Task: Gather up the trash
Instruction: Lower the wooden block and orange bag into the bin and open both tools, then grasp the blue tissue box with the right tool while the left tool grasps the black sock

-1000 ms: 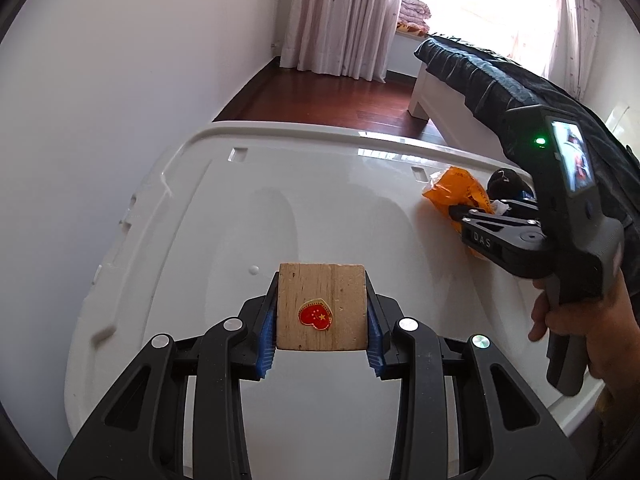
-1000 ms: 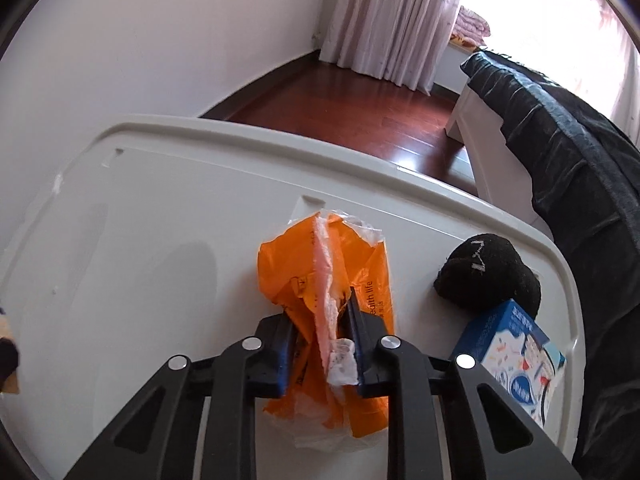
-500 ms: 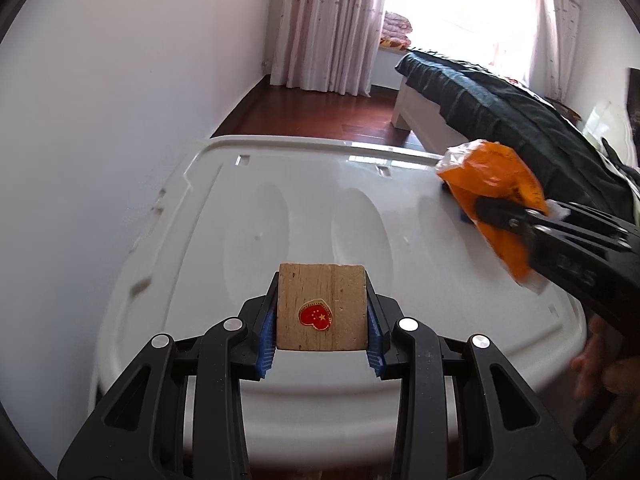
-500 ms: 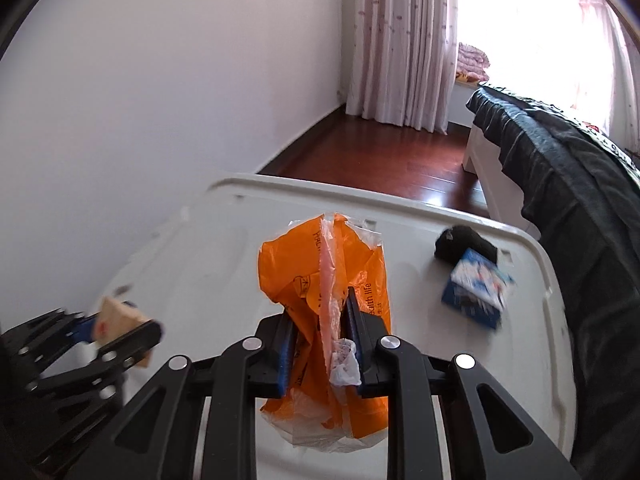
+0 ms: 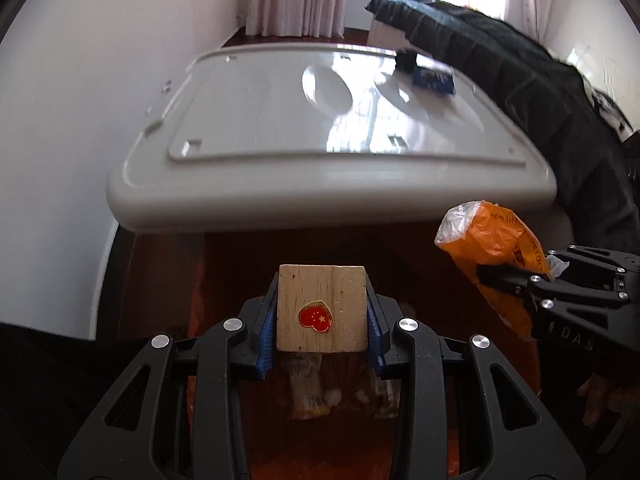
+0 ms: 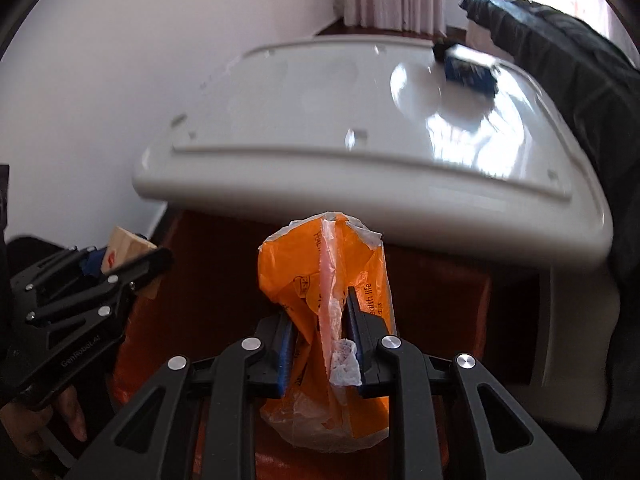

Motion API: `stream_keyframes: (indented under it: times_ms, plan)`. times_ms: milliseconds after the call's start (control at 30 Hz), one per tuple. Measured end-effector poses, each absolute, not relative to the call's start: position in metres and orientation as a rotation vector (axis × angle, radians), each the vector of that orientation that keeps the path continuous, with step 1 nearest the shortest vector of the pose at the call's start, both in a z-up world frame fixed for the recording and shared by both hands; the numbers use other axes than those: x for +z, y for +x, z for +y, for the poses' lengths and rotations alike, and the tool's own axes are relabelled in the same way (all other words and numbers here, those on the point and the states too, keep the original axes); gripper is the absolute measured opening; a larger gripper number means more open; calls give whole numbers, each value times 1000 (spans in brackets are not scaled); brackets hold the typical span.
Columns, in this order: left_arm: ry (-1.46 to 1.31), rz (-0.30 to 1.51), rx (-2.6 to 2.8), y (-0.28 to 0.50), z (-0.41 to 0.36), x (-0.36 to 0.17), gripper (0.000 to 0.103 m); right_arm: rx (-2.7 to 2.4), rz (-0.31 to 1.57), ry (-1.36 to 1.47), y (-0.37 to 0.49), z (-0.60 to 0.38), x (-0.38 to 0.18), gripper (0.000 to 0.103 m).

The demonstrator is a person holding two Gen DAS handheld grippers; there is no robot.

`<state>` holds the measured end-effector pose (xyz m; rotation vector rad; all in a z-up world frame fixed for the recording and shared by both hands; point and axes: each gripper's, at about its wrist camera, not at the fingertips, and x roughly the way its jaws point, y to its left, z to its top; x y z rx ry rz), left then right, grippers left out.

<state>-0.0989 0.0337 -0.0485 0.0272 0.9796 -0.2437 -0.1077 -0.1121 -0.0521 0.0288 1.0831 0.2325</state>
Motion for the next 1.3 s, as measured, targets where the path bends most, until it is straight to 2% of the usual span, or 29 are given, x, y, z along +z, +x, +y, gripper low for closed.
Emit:
stream_keyframes:
  times_ms: [167,300,333,367,400,467,533,833,1000,1033,1067,1100,1300]
  plan:
    - [57,987,-222,-104,26,-63,35,184,1061,-9,-120,-107,-65,24]
    - [47,964,-190,-106,27,-61,37,150,1044,-57,-124,-103,-68,34]
    - [43,957,-178,-107,28,-59,43,141,1041,-67,-126,-102,-69,38]
    - [39,952,-166,-107,29,-57,53,122,1031,-68,-127,-103,-68,54]
    - [35,945,-145,-107,31,-55,58,111,1025,-69,-128,-102,-68,66]
    - [32,930,-106,-108,35,-52,69,86,998,-73,-131,-103,-64,76]
    - [27,926,-74,-108,40,-50,72,79,983,-69,-131,-104,-60,80]
    - [6,937,-57,-105,47,-49,73,60,981,-5,-126,-116,-56,81]
    - [-28,904,-125,-91,40,-31,73,53,960,7,-116,-125,-47,83]
    - [-33,889,-140,-86,37,-25,75,55,954,1,-110,-127,-43,83]
    - [-35,875,-148,-79,33,-19,83,57,939,-11,-101,-130,-36,83]
    - [-43,860,-151,-70,29,-12,86,52,927,-22,-94,-133,-32,85]
    - [-66,738,-162,-16,0,16,88,-4,813,-60,-9,-165,8,91]
